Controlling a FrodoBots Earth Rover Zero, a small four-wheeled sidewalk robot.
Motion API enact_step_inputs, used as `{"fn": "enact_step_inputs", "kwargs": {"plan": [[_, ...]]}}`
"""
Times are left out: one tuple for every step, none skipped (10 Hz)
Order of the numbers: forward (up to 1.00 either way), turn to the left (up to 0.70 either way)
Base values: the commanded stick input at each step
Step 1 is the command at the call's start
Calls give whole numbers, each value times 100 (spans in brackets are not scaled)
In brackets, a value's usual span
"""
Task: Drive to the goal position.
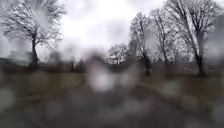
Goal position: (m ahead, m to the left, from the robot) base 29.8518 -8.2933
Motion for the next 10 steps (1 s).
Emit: {"fn": "enact_step_inputs", "kwargs": {"plan": [[100, 40], [100, 40], [100, 40], [100, 40], [100, 40], [100, 36], [100, 14], [100, 0], [100, 0], [100, 0]]}}
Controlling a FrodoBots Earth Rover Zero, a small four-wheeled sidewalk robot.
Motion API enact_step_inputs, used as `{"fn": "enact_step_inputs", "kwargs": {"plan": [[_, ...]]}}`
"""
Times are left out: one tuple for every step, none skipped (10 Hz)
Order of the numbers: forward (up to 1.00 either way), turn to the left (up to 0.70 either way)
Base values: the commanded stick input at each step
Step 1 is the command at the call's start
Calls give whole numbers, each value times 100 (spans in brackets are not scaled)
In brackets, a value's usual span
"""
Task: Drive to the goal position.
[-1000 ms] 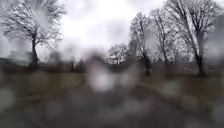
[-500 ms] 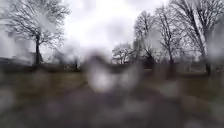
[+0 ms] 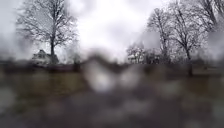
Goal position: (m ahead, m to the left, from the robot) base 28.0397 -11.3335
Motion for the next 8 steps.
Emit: {"fn": "enact_step_inputs", "kwargs": {"plan": [[100, 0], [100, 0], [100, 0], [100, 0], [100, 0], [100, 0], [100, 0], [100, 0]]}}
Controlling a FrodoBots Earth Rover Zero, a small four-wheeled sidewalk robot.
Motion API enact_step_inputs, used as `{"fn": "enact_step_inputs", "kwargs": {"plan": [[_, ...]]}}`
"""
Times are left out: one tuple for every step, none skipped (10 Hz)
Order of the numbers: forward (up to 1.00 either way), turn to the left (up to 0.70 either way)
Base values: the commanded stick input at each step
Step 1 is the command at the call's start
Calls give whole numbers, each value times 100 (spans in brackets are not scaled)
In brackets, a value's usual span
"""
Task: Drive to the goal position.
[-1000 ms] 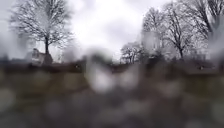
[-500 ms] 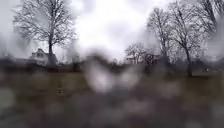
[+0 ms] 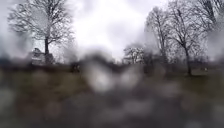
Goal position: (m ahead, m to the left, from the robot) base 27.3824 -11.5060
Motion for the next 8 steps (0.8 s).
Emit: {"fn": "enact_step_inputs", "kwargs": {"plan": [[100, 0], [100, 0], [100, 0], [100, 0], [100, 0], [100, 0], [100, 0], [100, 0]]}}
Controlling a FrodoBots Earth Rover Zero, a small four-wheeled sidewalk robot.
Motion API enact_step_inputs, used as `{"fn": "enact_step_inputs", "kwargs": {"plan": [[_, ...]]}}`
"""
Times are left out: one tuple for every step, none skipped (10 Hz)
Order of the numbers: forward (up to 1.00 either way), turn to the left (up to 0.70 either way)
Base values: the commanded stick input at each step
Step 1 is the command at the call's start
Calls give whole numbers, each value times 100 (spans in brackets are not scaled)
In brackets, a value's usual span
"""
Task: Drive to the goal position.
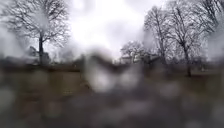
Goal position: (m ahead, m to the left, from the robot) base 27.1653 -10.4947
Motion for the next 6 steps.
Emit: {"fn": "enact_step_inputs", "kwargs": {"plan": [[100, 0], [100, 0], [100, 0], [100, 0], [100, 0], [100, 0]]}}
